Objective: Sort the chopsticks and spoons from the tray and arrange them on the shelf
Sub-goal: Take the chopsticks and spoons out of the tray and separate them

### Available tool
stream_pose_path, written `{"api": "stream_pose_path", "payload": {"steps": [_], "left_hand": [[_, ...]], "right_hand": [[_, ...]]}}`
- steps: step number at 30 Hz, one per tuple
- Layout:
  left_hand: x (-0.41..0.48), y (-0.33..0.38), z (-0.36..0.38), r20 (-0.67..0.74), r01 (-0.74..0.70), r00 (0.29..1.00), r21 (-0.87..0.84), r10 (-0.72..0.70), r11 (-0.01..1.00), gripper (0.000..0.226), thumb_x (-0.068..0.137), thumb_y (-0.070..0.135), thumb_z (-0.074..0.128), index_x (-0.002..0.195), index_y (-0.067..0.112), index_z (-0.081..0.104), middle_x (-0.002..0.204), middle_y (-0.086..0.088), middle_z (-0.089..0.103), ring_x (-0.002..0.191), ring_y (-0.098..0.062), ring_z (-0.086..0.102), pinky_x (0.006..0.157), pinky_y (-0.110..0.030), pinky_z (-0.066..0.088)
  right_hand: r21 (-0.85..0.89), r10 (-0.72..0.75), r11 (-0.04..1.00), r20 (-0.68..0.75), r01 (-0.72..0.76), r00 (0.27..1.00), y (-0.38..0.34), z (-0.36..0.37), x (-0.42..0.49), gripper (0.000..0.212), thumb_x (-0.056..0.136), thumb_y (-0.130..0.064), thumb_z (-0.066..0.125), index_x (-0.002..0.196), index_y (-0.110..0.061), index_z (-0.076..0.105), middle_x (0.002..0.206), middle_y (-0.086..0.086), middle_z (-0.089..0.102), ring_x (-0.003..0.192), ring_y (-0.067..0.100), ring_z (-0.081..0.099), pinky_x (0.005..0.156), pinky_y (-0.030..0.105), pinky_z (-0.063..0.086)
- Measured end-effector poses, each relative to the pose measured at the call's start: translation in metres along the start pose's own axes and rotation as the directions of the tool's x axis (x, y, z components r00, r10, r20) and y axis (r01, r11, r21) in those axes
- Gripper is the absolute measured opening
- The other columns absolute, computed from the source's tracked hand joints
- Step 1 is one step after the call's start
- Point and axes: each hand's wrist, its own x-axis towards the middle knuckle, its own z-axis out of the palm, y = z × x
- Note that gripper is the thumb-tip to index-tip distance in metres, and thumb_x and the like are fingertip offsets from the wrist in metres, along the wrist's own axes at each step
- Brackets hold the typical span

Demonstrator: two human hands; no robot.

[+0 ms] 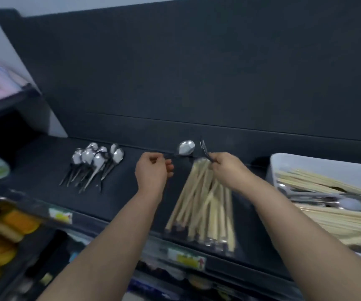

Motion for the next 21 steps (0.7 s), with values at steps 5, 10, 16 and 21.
{"api": "stream_pose_path", "payload": {"steps": [5,10,16,21], "left_hand": [[0.084,-0.028,-0.121,-0.087,0.103,0.992,0.117,-0.093,0.988,0.024,0.095,0.005,0.042,0.098,0.017,0.063,0.081,-0.004,0.068,0.072,-0.014,0.062,0.065,-0.028,0.046],[0.137,-0.035,-0.191,-0.130,0.136,0.985,0.186,-0.112,0.973,0.031,0.096,0.004,0.038,0.107,0.014,0.066,0.095,-0.006,0.069,0.080,-0.011,0.064,0.073,-0.028,0.048],[0.171,-0.038,-0.220,-0.127,0.102,0.989,0.210,-0.077,0.972,0.038,0.094,0.003,0.038,0.115,0.013,0.068,0.100,0.001,0.070,0.095,-0.009,0.066,0.091,-0.035,0.054],[0.184,-0.045,-0.234,-0.037,0.046,0.999,0.479,-0.033,0.876,0.035,0.094,0.014,0.044,0.120,0.019,0.067,0.112,-0.001,0.070,0.106,-0.023,0.063,0.093,-0.039,0.052]], "right_hand": [[0.093,0.066,0.993,0.097,-0.075,0.993,-0.065,0.116,0.054,0.036,0.087,-0.005,0.046,0.111,-0.019,0.068,0.105,0.007,0.067,0.100,0.025,0.062,0.075,0.022,0.043],[0.131,0.164,0.972,0.203,-0.193,0.965,-0.126,0.200,0.098,0.054,0.086,-0.003,0.037,0.136,-0.020,0.052,0.129,0.009,0.055,0.109,0.027,0.057,0.084,0.027,0.048],[0.123,0.129,0.981,0.172,-0.151,0.977,-0.176,0.254,0.128,0.046,0.087,-0.007,0.041,0.130,-0.013,0.055,0.129,0.015,0.050,0.114,0.032,0.053,0.094,0.031,0.045],[0.137,0.046,0.987,0.275,-0.086,0.960,-0.190,0.274,0.138,0.025,0.096,-0.026,0.050,0.099,-0.009,0.068,0.090,0.011,0.069,0.084,0.027,0.067,0.075,0.032,0.052]]}}
